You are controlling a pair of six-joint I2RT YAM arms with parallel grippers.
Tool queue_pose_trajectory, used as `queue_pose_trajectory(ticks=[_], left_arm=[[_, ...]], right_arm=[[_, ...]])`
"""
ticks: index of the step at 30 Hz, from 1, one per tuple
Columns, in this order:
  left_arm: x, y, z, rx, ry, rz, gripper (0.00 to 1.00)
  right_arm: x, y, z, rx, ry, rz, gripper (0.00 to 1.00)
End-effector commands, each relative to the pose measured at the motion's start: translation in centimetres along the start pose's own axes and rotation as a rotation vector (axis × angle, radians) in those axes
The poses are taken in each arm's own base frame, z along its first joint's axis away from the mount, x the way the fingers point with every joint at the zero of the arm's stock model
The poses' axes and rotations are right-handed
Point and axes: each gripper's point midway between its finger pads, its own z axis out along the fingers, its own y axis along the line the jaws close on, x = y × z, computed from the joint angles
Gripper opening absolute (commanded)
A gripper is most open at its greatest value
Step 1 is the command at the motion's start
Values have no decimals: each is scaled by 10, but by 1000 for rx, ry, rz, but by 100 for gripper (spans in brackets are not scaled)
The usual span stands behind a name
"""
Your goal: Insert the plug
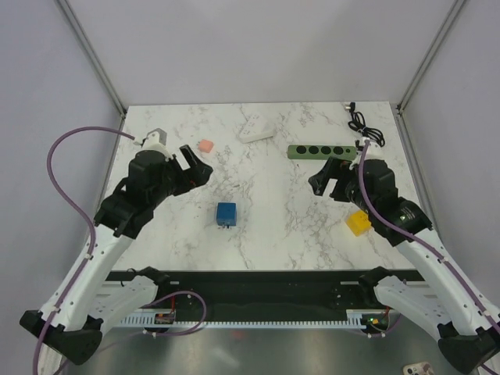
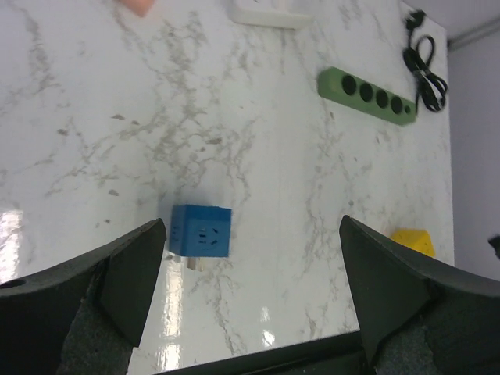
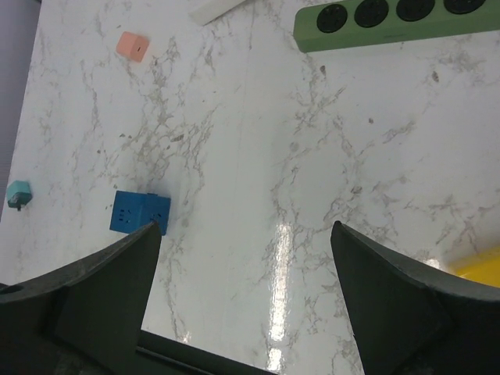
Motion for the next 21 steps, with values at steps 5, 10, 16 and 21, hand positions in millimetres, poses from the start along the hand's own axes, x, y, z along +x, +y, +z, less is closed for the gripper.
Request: queue_pose_trajectory(ticks=[5,10,16,21], left_arm=[[-16,100,27,-323,33,-314,100],[-32,192,18,-635,-69,-569,96],[-34,256,11,-831,-136,-867,93],[-12,299,14,-927,-73,-1002,91]], right_arm=[[-8,45,-12,-278,-61,-20,98],[-9,58,-21,-352,-59,-41,98],[1,74,-24,-425,-14,-30,98],[-2,82,-24,-449,3,-45,98]])
